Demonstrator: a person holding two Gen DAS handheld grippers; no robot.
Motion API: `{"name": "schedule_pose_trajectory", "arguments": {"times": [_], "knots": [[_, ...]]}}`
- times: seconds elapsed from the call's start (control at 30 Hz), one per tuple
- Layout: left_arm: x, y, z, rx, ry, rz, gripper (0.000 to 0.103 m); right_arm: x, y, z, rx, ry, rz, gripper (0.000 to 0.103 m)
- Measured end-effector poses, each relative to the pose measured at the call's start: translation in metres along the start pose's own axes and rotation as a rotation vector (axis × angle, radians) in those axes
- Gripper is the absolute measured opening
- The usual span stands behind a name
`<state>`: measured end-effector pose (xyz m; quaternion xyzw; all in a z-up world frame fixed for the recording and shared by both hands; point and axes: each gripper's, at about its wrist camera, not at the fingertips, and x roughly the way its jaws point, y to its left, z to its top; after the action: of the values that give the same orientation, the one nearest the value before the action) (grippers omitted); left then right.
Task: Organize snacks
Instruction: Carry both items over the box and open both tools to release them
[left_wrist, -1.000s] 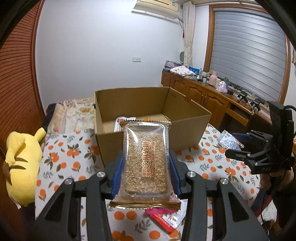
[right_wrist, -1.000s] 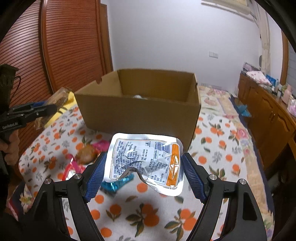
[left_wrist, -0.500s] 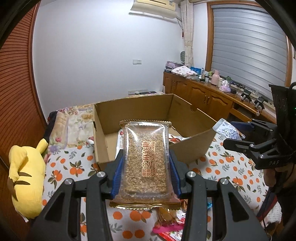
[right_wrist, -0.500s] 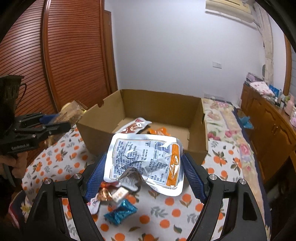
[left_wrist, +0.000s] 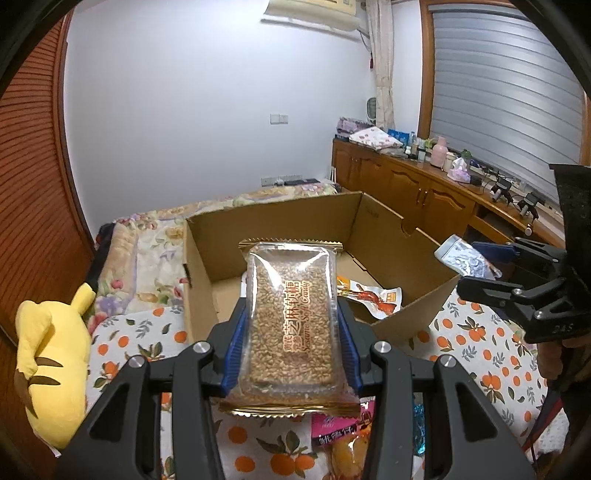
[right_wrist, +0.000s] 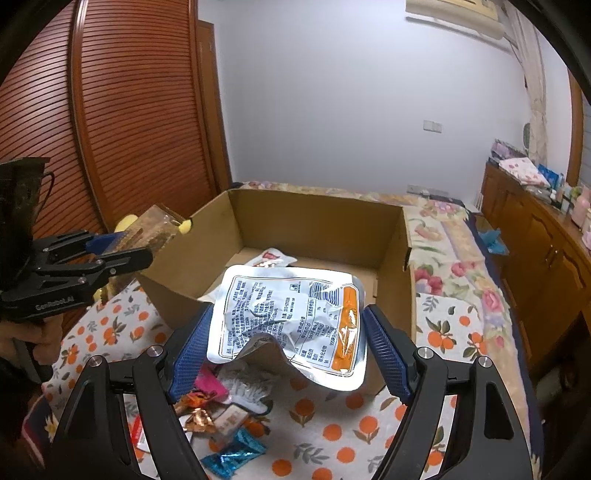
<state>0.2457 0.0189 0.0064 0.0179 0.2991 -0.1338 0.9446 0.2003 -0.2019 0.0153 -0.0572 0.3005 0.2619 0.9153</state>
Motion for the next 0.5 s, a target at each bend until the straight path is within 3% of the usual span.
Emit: {"name": "schedule_pose_trajectory", "arguments": {"times": [0.5], "knots": [[0.041,0.003,0.009,-0.009,0.082,0.014,0.044,0.026,-0.021,0.01,0.045,0.041,0.015,0.082]]}}
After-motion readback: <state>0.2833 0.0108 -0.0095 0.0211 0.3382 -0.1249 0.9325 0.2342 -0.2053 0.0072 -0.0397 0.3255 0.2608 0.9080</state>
